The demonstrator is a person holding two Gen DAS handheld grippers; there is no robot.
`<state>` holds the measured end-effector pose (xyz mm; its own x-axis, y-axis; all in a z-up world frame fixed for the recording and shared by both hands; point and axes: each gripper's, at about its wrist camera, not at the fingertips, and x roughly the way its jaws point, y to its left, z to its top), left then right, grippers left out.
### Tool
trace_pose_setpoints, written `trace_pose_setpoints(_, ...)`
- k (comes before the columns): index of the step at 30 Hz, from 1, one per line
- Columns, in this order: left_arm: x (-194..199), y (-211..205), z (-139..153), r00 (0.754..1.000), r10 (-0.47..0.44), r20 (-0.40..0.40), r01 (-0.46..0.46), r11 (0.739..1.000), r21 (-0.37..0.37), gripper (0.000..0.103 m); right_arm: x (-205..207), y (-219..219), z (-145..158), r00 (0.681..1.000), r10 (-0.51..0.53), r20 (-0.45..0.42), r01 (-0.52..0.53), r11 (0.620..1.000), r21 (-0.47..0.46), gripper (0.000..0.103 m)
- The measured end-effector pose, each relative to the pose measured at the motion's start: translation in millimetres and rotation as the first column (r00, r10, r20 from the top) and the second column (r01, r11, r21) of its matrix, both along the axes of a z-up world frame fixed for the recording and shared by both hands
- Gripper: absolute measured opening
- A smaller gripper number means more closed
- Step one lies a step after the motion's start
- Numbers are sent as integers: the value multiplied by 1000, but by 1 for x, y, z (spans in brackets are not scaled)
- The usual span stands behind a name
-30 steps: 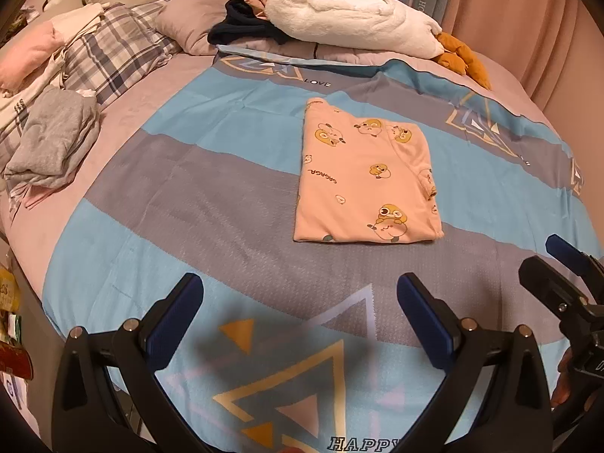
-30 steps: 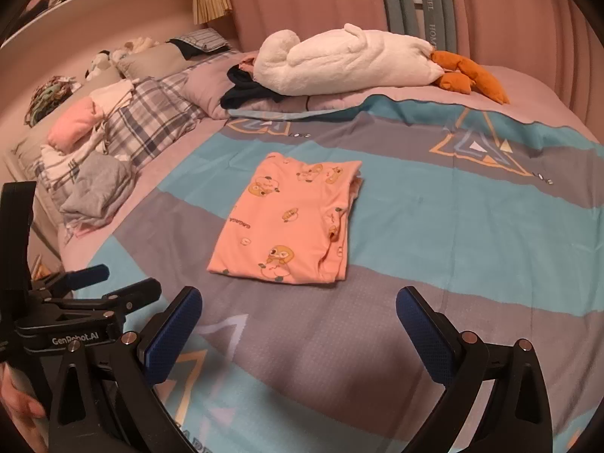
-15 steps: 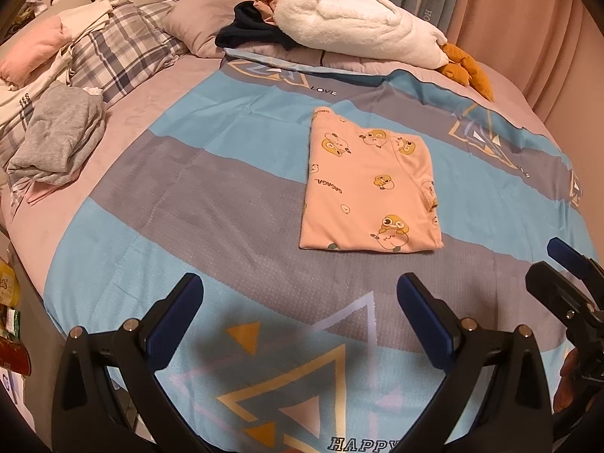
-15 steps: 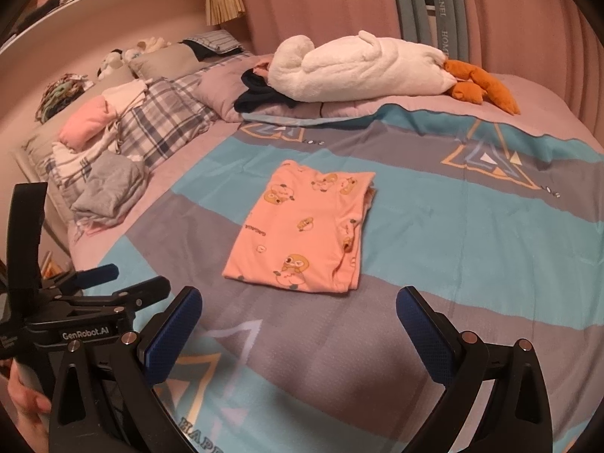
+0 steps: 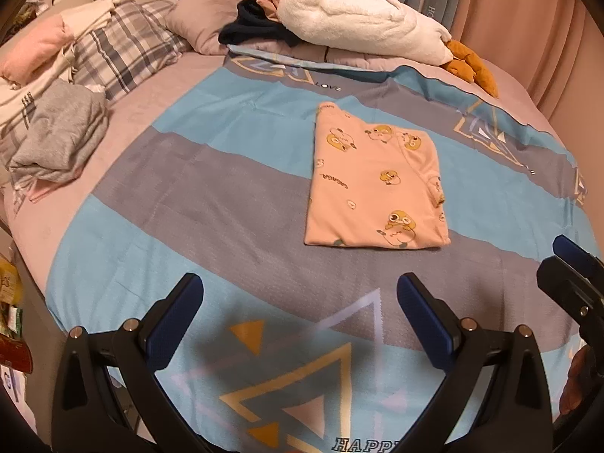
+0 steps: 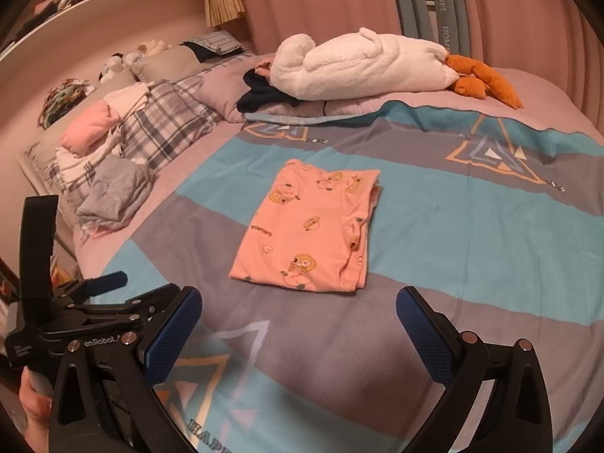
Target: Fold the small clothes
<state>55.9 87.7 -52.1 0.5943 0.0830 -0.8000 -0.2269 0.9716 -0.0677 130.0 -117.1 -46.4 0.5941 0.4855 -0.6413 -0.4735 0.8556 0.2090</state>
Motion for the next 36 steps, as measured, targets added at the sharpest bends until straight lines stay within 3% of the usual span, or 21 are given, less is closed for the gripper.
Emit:
trace_pose_setpoints(13,-5,-7,5,1000,8,18,-9,999,37,103,3,0,4,1000,-22,20,23,999,-25,102)
trace_pose_setpoints(23,-7,-8,6,1000,1,14,-1,999,49,103,6,-2,0,998,-60,-13,60,998,-35,102)
trace_pose_setpoints(36,-9,-11,9,1000,2,16,-3,998,67,103,3,5,3,999,-40,4,40,998,-48,102)
